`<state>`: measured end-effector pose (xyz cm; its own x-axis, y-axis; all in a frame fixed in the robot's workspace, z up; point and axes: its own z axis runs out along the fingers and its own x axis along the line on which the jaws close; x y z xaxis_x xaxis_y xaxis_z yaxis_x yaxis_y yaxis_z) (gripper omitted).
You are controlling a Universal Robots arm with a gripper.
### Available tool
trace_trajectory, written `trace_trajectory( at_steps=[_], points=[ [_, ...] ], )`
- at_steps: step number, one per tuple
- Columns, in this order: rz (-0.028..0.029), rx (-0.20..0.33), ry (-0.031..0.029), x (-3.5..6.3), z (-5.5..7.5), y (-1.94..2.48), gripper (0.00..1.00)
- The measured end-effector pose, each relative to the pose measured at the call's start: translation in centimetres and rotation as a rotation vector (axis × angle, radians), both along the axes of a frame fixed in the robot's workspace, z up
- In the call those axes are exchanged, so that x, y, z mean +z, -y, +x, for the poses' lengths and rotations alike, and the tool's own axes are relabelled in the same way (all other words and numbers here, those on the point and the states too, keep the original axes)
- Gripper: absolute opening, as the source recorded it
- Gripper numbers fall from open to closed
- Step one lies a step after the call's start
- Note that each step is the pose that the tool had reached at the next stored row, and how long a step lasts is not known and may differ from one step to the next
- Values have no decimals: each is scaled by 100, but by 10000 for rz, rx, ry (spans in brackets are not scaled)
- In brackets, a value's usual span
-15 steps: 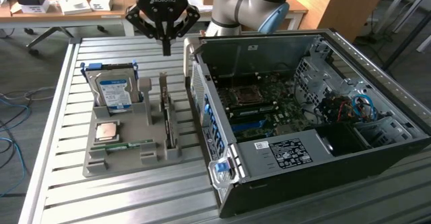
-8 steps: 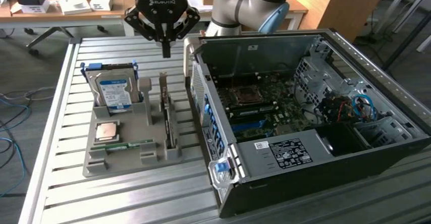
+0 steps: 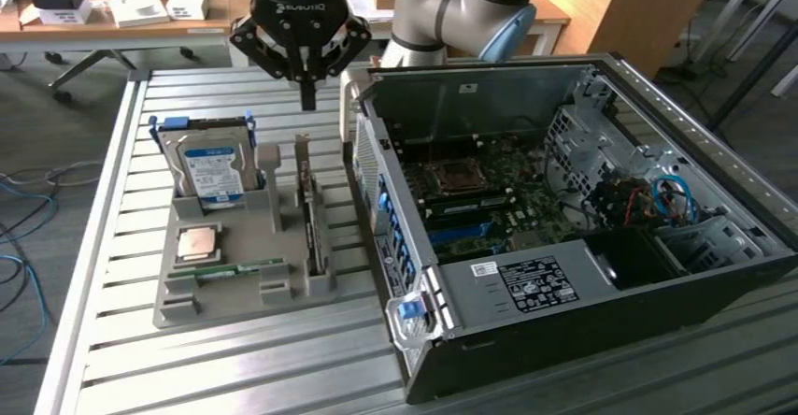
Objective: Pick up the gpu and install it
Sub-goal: 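Reach for the gpu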
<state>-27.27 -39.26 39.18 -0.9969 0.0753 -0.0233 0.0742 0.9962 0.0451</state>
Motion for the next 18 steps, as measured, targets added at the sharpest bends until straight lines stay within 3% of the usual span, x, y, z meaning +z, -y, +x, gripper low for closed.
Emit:
trace_trajectory(
  at_steps=[18],
  points=[
    [0, 1, 0, 0, -42, 141, 11]
  ],
)
